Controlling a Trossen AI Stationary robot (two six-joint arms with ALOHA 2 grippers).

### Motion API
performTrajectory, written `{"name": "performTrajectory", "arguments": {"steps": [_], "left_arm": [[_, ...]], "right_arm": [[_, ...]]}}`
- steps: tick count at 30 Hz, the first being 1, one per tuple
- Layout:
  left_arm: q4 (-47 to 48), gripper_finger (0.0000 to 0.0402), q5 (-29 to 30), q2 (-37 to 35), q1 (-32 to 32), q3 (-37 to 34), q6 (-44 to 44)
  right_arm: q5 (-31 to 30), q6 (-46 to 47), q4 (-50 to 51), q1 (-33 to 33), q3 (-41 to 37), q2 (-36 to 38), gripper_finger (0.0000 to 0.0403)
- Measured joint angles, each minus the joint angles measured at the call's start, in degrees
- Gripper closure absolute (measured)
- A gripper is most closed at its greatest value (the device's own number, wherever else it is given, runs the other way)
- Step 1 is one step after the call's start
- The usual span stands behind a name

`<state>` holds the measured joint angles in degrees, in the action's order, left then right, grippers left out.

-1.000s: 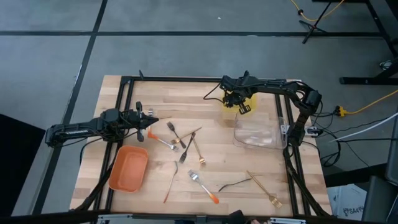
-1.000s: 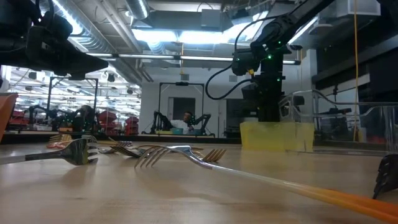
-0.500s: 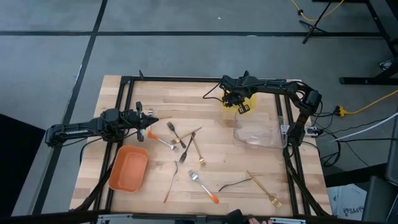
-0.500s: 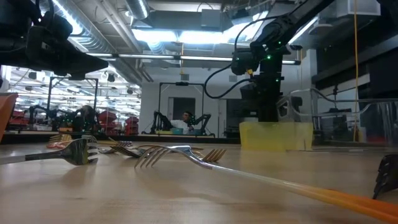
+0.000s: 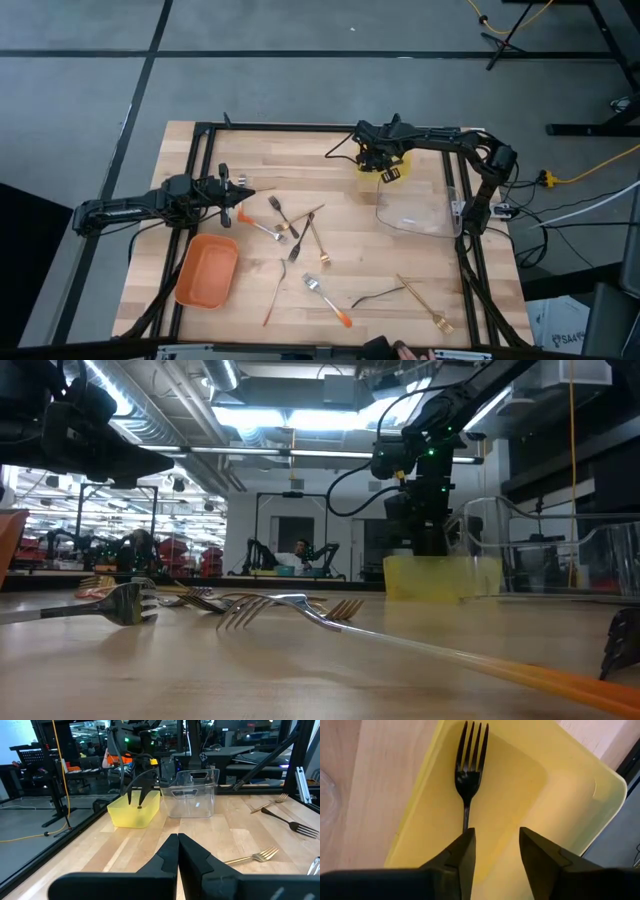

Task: Sort silverware by color (type)
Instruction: Put the gold fork into the transparent bin

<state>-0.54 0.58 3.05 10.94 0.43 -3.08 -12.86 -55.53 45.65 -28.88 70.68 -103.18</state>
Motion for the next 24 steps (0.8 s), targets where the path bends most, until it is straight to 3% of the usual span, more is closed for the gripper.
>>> {"name": "performTrajectory", "arguments": {"steps": [24], "left_arm": [[0.0, 0.0401, 0.0, 0.0, 0.0, 0.0, 0.0]], "right_arm": [[-0.3, 3.3, 8.3, 0.1, 5.9, -0.3, 0.0259]]}}
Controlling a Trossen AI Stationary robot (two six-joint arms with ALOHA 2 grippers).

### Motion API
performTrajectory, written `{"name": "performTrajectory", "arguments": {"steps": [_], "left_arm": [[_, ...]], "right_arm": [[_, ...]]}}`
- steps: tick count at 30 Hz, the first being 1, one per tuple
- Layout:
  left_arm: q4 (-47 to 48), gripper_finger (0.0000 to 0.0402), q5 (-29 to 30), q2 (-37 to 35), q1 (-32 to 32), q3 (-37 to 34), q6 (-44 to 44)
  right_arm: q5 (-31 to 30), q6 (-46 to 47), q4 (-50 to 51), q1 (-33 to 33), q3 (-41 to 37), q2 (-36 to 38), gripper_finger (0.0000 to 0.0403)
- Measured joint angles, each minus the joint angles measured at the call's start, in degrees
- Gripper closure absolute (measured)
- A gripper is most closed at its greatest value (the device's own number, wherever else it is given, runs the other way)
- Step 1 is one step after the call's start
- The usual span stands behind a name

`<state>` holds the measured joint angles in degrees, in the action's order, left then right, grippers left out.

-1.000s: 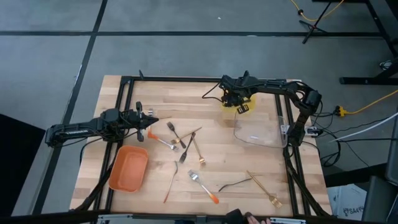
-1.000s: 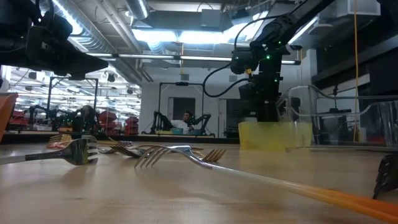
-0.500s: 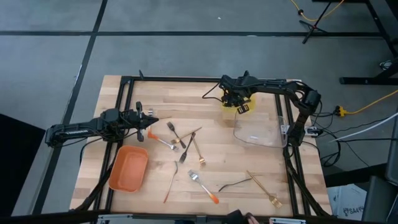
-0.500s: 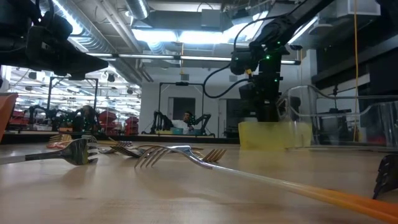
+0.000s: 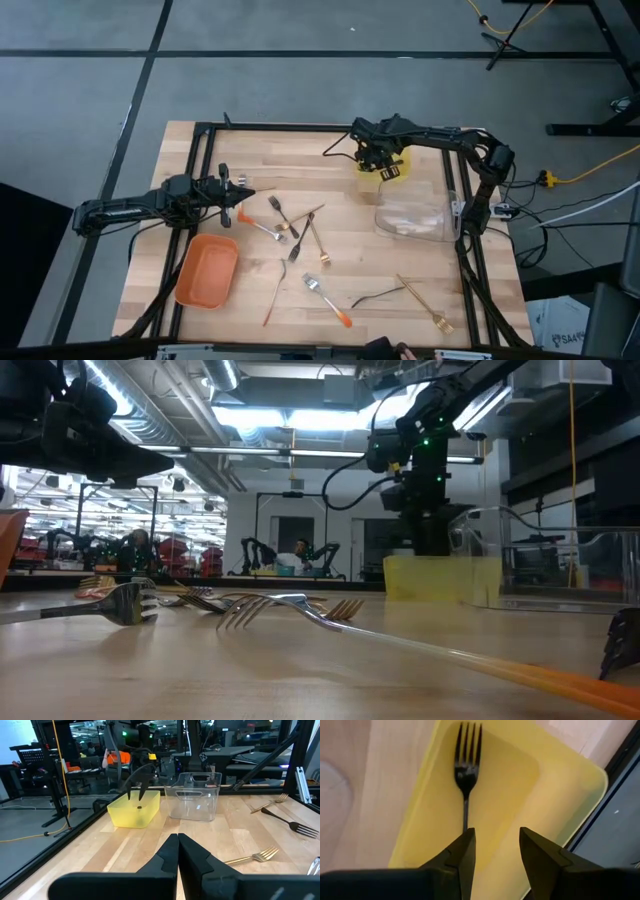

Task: Sort silverware by color (type)
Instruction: Put the gold fork into the transparent bin

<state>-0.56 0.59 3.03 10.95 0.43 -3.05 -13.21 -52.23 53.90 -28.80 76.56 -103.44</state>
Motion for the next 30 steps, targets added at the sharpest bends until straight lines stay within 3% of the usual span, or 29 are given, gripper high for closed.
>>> {"name": "performTrajectory", "arguments": {"steps": [8, 18, 25, 30], "left_arm": [[0.0, 0.0401, 0.0, 0.0, 0.0, 0.0, 0.0], [0.0, 0.0401, 0.0, 0.0, 0.0, 0.0, -0.1], [0.0, 0.0401, 0.0, 0.0, 0.0, 0.0, -0.1], [0.0, 0.0401, 0.0, 0.0, 0.0, 0.0, -0.1]], "right_arm": [[-0.8, 1.6, 6.8, 1.2, 2.4, 0.1, 0.0259], [-3.1, 1.4, 8.5, 9.3, 9.9, 0.2, 0.0259], [-0.3, 2.0, 0.5, 15.1, 14.8, 0.3, 0.0259], [6.2, 6.9, -10.6, 18.7, 15.0, 0.3, 0.0259]]}}
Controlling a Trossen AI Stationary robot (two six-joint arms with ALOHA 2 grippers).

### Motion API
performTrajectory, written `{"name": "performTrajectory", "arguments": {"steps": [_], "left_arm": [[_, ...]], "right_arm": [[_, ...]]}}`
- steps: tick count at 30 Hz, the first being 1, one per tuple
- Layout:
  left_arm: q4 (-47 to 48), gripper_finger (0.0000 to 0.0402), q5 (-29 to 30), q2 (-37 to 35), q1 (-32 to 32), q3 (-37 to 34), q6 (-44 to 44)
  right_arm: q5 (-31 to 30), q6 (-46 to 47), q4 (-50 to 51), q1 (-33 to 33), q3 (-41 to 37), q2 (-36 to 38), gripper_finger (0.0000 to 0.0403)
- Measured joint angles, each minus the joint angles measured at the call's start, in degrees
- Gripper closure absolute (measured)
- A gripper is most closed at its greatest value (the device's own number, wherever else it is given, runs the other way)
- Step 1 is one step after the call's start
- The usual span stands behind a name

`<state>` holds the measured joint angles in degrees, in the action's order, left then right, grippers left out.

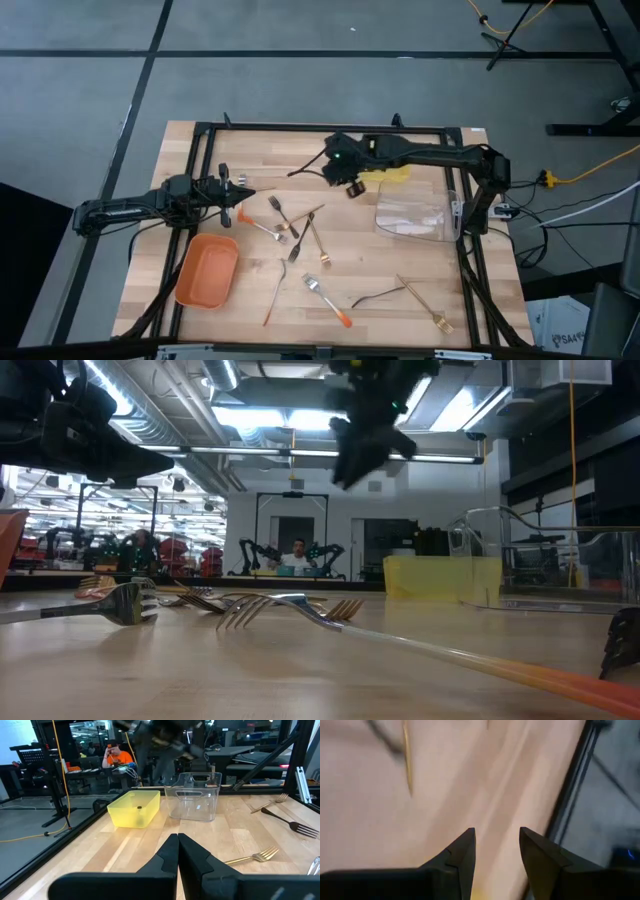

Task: Sort silverware by color (type)
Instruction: Put the gold fork into the transparent bin

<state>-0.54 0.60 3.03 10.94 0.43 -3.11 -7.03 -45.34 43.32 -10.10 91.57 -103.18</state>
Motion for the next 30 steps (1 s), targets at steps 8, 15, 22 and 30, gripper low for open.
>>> {"name": "performTrajectory", "arguments": {"steps": [8, 15, 22, 30], "left_arm": [[0.0, 0.0401, 0.0, 0.0, 0.0, 0.0, 0.0], [0.0, 0.0401, 0.0, 0.0, 0.0, 0.0, 0.0], [0.0, 0.0401, 0.1, 0.0, 0.0, 0.0, 0.0], [0.0, 0.0401, 0.1, 0.0, 0.0, 0.0, 0.0]], "right_arm": [[8.6, 10.8, -14.8, 4.4, 0.0, -2.4, 0.0259], [8.6, 14.0, -21.1, 6.7, 0.0, -8.4, 0.0259], [9.2, 14.2, -23.9, 8.0, 0.0, -14.5, 0.0259], [9.2, 14.2, -23.8, 8.3, -0.1, -19.1, 0.0259]]}}
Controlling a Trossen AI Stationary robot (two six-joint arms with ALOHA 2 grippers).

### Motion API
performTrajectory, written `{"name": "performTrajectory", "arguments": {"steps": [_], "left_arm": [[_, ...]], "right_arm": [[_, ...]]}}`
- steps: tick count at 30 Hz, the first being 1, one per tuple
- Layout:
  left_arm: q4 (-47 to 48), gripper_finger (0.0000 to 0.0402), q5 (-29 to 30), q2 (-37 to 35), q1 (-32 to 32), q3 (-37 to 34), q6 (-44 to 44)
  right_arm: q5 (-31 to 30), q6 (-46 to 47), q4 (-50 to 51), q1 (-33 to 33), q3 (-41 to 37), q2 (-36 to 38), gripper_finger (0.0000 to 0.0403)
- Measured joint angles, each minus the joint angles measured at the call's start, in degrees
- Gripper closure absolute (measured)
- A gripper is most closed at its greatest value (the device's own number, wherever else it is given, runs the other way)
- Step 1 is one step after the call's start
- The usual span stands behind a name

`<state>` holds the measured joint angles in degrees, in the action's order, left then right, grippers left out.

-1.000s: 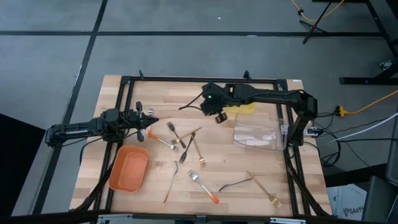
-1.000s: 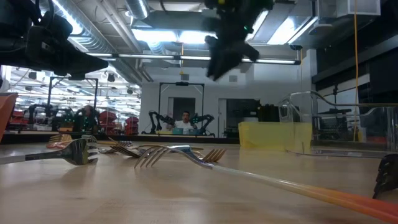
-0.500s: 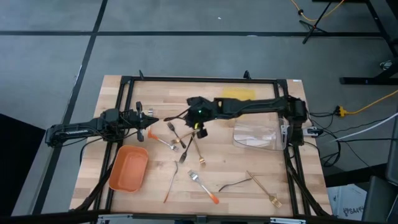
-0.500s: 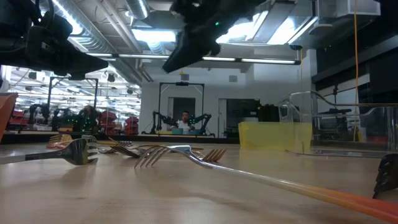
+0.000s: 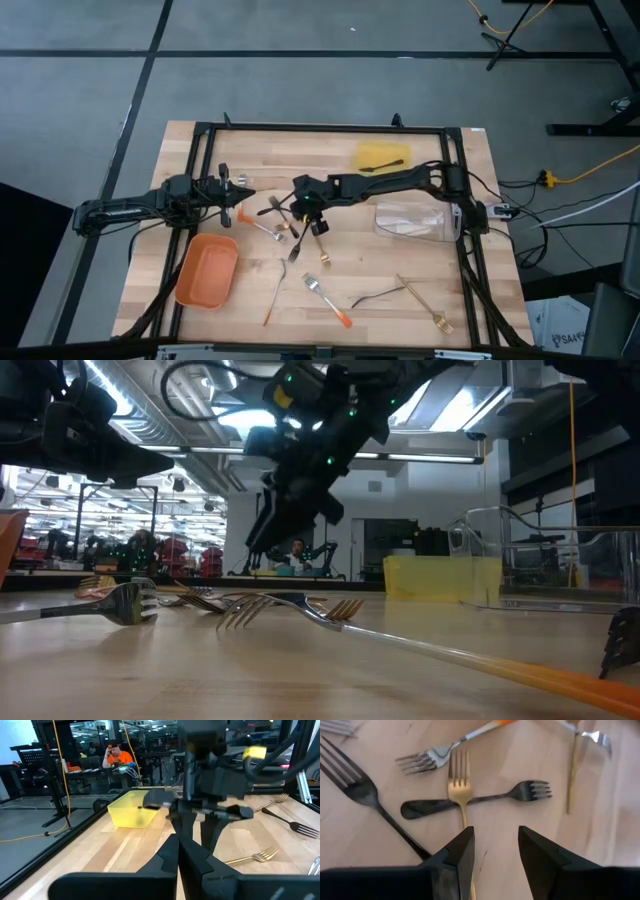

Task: Sort silverware by color (type)
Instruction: Put the gold fork into the transparent bin

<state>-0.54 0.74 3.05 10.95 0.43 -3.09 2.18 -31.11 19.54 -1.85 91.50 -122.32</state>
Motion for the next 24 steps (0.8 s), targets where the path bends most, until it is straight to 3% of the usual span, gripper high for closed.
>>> {"name": "performTrajectory", "arguments": {"steps": [24], "left_arm": [[0.0, 0.0401, 0.0, 0.0, 0.0, 0.0, 0.0]], "right_arm": [[0.4, 0.0, -1.9, 0.0, -0.4, -4.4, 0.0259]]}}
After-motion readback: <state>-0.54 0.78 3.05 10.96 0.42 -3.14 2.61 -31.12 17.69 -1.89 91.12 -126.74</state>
